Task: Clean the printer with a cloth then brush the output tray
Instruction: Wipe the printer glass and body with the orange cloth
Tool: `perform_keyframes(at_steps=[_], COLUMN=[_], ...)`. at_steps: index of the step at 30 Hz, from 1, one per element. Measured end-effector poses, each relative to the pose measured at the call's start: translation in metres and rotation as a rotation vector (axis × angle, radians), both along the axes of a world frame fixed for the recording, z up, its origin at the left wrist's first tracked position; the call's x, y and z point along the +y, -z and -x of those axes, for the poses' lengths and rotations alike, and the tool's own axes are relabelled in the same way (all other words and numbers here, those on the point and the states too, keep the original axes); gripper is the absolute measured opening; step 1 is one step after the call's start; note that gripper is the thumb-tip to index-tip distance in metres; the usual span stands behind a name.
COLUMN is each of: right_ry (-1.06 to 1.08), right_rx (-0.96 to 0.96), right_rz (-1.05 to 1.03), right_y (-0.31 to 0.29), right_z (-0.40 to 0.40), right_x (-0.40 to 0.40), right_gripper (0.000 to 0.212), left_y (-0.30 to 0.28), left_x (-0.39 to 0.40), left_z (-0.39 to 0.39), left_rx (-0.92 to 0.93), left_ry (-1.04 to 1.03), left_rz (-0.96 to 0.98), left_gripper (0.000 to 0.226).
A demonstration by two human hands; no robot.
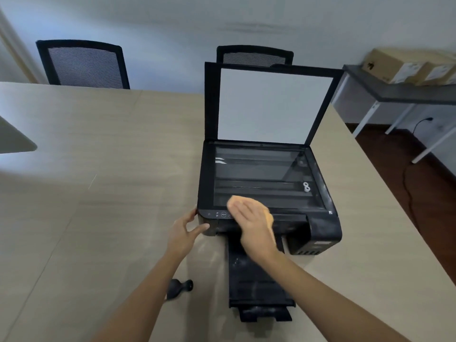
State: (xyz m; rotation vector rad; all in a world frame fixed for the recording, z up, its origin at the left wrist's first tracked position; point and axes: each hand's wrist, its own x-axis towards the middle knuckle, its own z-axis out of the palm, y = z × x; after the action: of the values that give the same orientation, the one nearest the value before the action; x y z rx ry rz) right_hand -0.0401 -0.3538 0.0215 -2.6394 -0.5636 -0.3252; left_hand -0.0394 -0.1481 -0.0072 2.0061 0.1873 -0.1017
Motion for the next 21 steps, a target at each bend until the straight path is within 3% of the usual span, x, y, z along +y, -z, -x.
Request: perform_keyframes(at_steps=[2, 6, 12, 18, 21], right_ry=[-0.121, -0.250, -0.114, -0.032, 0.007], right_rx=[0.066, 0.108, 0.136, 0.173, 0.171], right_rz=[0.026, 0.064, 0.123, 0.267, 0.254], right_y=[-0.010, -0.017, -0.024, -0.045, -0.051], right_z=[-0.005, -0.015, -0.016, -0.100, -0.103], right_x=[0.034, 0.041, 0.020, 0.043, 0.049], right_gripper=[0.055, 0.056, 0.059, 0.046, 0.042], left_y=[0.001, -0.001, -0.015, -0.025, -0.025], left_x=[0.000, 0.001, 0.005, 0.005, 0.005], left_z=[-0.001, 0.000, -0.005, -0.006, -0.007], left_rx=[0.012, 0.003, -0.067, -0.096, -0.085], left_ry=[0.010, 0.024, 0.062, 0.077, 0.063], left_rz=[-0.012, -0.023, 0.023, 0.000, -0.008], left_gripper=[0.064, 0.065, 0.065, 0.062, 0.064])
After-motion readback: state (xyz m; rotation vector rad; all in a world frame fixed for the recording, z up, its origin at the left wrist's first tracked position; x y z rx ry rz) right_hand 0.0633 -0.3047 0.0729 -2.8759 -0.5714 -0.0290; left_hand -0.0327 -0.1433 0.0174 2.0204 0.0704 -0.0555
